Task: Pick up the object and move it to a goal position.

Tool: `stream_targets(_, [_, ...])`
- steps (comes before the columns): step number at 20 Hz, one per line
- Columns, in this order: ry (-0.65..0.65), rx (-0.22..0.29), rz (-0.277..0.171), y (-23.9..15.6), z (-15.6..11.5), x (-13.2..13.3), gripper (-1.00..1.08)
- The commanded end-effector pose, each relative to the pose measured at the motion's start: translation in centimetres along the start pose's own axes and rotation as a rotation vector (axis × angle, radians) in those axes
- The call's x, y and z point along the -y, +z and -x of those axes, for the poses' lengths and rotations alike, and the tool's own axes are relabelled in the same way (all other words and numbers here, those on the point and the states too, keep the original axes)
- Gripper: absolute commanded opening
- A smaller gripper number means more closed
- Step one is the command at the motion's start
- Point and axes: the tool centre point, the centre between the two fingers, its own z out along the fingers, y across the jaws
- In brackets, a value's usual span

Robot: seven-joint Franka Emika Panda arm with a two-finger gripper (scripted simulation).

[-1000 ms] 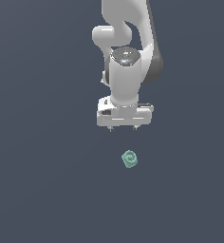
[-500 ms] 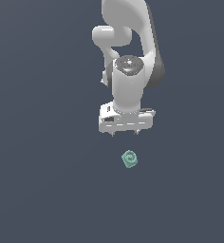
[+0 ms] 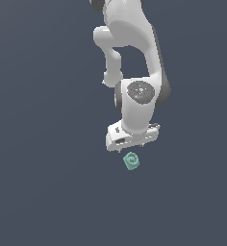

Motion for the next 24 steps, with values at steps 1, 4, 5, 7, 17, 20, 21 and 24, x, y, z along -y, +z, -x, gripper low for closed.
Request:
stream_targets(1, [-0.044, 0.006, 0.004, 1.3, -0.8, 0.3, 1.0])
stream_targets(4, [-0.083, 0.012, 0.007, 2.5, -1.5, 0.5, 1.0])
stream_targets(5, [-0.094, 0.014, 0.008, 2.8, -1.7, 0.6, 1.0])
stream_targets(7, [-0.111, 0.016, 0.009, 3.3, -1.9, 0.7, 1.0])
stream_targets(17, [-0.13, 0.02, 0.01, 4.4, -2.2, 0.8, 1.0])
stream_targets(20, [-0.131, 0.02, 0.01, 5.4, -2.2, 0.9, 1.0])
stream_targets(21, [-0.131, 0.02, 0.01, 6.0, -2.1, 0.9, 1.0])
stream_targets(24, [-0.133, 0.02, 0.01, 7.7, -2.1, 0.9, 1.0])
